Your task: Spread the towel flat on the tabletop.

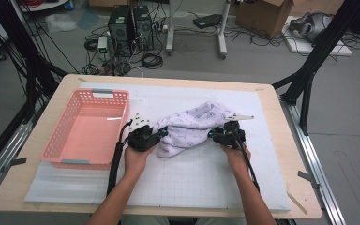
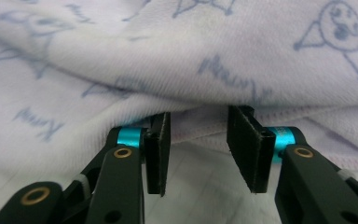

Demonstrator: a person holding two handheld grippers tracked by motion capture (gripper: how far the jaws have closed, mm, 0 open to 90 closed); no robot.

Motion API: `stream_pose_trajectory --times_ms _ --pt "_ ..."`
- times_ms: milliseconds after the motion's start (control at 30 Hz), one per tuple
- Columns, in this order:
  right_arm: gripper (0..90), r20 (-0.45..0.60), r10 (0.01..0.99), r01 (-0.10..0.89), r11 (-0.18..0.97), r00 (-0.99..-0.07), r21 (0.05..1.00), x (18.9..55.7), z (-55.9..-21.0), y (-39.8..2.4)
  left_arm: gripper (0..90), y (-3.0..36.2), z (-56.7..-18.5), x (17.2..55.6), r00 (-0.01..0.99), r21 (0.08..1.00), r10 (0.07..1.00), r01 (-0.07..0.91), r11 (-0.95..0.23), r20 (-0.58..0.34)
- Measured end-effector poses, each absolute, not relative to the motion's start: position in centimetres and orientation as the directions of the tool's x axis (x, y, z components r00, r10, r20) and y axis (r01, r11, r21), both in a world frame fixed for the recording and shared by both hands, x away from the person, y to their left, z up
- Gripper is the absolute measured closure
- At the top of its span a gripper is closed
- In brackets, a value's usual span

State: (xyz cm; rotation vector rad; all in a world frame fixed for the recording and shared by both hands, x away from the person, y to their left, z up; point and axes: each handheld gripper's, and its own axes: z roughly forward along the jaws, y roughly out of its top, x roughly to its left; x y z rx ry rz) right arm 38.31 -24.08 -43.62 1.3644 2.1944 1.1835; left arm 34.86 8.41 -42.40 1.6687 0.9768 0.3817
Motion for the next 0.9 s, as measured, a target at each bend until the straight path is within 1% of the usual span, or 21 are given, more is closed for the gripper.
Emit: stream_pose_trajectory --times_ms 67,100,133,167,233,433,567,667,767,867,900 --pt "58.7 0.15 0.868 0.63 0.214 -0.473 0.747 38.8 -43.9 -23.5 79.1 8.4 -42.4 34.9 0.606 0.914 0.764 0.402 -0.054 -0.222" --pt "60.8 0.129 0.875 0.634 0.229 -0.466 0.739 39.0 -44.1 -23.3 79.0 8.4 -42.4 34.8 0.607 0.914 0.764 0.401 -0.056 -0.22" --pt "66.7 0.113 0.878 0.63 0.238 -0.465 0.739 39.1 -44.2 -23.1 79.1 8.5 -42.4 34.8 0.609 0.914 0.763 0.4 -0.058 -0.218" --pt "80.0 0.099 0.874 0.622 0.256 -0.477 0.74 39.1 -44.2 -22.9 79.0 8.5 -42.4 34.8 0.61 0.915 0.762 0.4 -0.061 -0.216" --pt "84.8 0.055 0.856 0.598 0.311 -0.513 0.739 38.9 -44.0 -22.8 79.0 8.6 -42.3 34.8 0.611 0.916 0.763 0.395 -0.065 -0.21" --pt "85.5 0.089 0.827 0.573 0.303 -0.555 0.761 37.0 -42.4 -25.0 78.6 9.2 -42.0 34.4 0.617 0.92 0.756 0.39 -0.049 -0.221" --pt "85.5 0.054 0.811 0.565 0.356 -0.583 0.745 34.4 -41.3 -27.5 78.4 9.6 -41.9 34.0 0.617 0.923 0.747 0.385 -0.015 -0.245" --pt "85.6 0.047 0.82 0.576 0.358 -0.57 0.735 32.5 -40.9 -29.7 78.8 9.6 -42.0 33.9 0.619 0.922 0.748 0.388 -0.024 -0.241" --pt "85.7 0.015 0.835 0.587 0.374 -0.551 0.718 31.0 -40.9 -31.8 79.0 9.7 -42.1 33.8 0.614 0.922 0.756 0.385 -0.032 -0.23" --pt "86.0 -0.038 0.857 0.602 0.391 -0.514 0.696 30.1 -41.0 -33.8 79.4 9.8 -42.1 33.8 0.605 0.924 0.761 0.383 -0.02 -0.234" --pt "87.6 -0.037 0.863 0.605 0.383 -0.504 0.698 29.9 -40.9 -34.4 79.5 9.5 -42.1 33.9 0.603 0.923 0.764 0.384 -0.024 -0.231"
